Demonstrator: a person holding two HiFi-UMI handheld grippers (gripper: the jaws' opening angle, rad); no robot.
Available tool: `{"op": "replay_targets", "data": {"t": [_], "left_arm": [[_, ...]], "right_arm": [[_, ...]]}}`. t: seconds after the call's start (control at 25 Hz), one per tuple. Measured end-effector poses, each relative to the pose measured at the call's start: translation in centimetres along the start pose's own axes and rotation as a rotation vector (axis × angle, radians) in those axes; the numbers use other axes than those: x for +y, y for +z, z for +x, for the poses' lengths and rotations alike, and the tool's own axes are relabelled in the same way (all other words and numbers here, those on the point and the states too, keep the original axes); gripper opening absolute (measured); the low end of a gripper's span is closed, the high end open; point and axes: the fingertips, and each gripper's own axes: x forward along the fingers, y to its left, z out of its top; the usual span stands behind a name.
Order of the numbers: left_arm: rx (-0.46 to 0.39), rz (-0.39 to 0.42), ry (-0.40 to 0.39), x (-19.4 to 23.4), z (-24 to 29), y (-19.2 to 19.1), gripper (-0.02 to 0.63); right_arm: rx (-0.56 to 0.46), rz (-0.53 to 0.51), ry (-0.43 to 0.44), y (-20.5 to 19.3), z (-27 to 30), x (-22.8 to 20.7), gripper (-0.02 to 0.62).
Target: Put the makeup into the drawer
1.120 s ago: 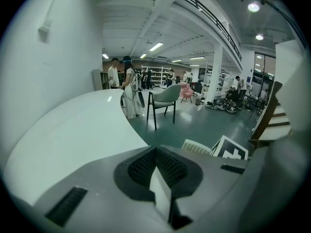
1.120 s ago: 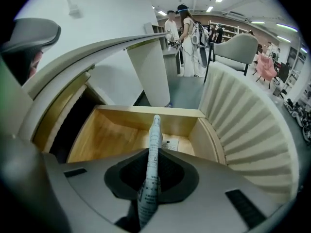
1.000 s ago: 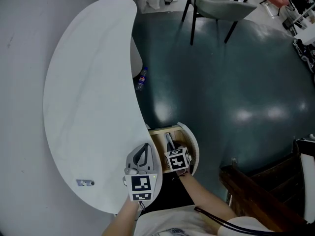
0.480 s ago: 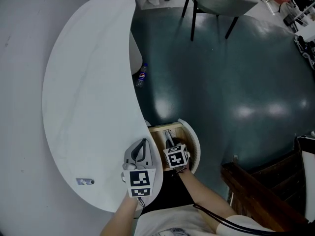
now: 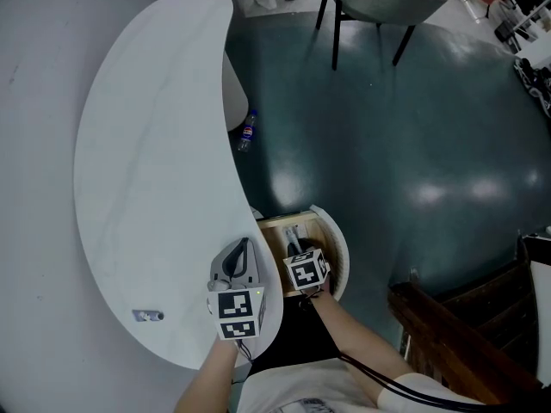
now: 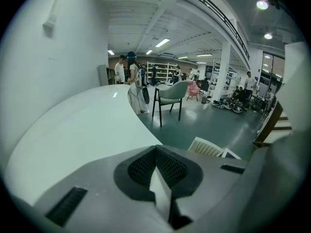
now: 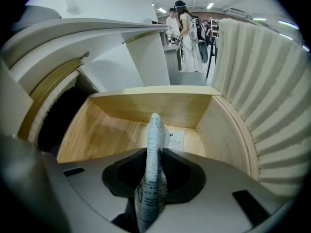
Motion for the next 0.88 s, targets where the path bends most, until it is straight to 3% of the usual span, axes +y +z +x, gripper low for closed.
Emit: {"op": "replay_targets", "data": {"t": [0.4, 0.88], "left_arm": [[-0.011, -0.020, 0.029, 0.0, -0.9, 0.1, 0.017], [-0.027, -0.079, 0.120, 0.3, -4.0, -1.1, 0.017]], "right_arm": [[-0.022, 0.008, 0.038, 0.4, -0.6, 0.5, 0.120], [-0.037, 0.018, 0.101, 0.7, -1.5, 1.3, 0.150]]}}
